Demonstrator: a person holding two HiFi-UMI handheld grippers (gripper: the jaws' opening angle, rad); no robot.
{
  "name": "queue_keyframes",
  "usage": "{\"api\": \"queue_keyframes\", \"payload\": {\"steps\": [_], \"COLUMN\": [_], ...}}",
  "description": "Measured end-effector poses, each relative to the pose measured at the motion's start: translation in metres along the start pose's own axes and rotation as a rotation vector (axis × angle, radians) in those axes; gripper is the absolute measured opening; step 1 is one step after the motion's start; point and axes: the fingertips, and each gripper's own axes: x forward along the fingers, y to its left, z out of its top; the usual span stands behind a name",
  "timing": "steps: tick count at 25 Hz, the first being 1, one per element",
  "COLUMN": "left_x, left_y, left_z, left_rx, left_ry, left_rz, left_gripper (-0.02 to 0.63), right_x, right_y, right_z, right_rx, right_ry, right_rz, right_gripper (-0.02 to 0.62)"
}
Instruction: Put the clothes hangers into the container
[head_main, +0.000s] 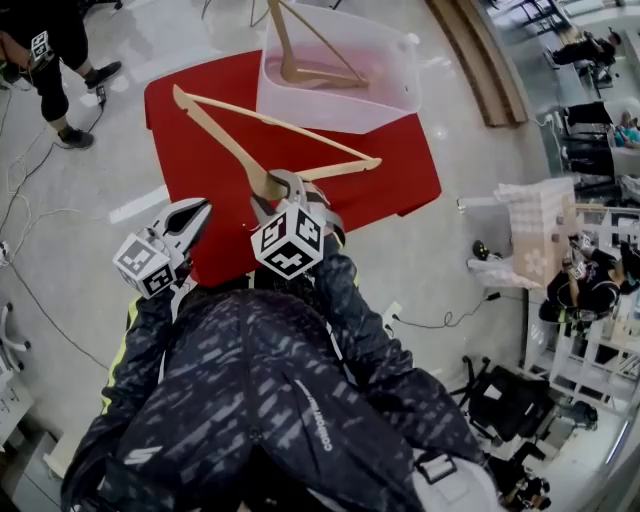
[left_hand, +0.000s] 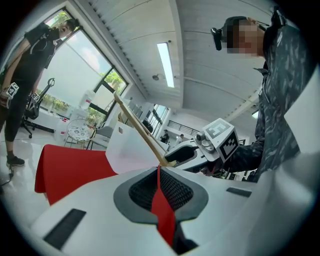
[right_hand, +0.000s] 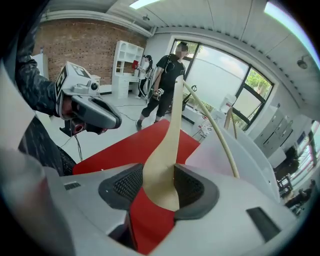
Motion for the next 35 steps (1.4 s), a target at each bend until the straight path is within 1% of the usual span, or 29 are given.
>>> {"api": "queue_keyframes", "payload": {"steps": [7, 14, 17, 24, 28, 35], "left_x": [0.005, 0.014, 0.014, 0.010, 0.007, -0.003], "left_y": [-0.003, -0.007, -0.007, -0.003, -0.004, 0.001], "left_z": [0.007, 0.018, 0.025, 0.024, 0.021, 0.018], "left_rx": [0.021, 0.046, 0.034, 0.013, 0.008, -0.007], "left_ry": [-0.009, -0.028, -0.041, -0.052, -0.047, -0.044], "left_rz": [-0.027, -0.056, -0.054, -0.029, -0.013, 0.040], "left_gripper": [0.012, 0.012, 0.012, 0.012, 0.012, 0.012], "right_x": [-0.032, -0.054, -0.061, -0.069, -0.069, -0.045], "right_y": [-0.031, -0.068, -0.089, -0.139, -0.168, -0.210], "right_z": [0.033, 0.056, 0.069, 0.094, 0.101, 0.113], "right_rx": [-0.013, -0.014, -0.012, 0.003, 0.011, -0.005], "right_ry": [-0.071, -0.112, -0.132, -0.188, -0.209, -0.211], "right_rz": [-0.083, -0.161, -0.188, -0.207, -0.215, -0.212], "right_gripper": [0.202, 0.201, 0.202, 0.201, 0.201, 0.202]}}
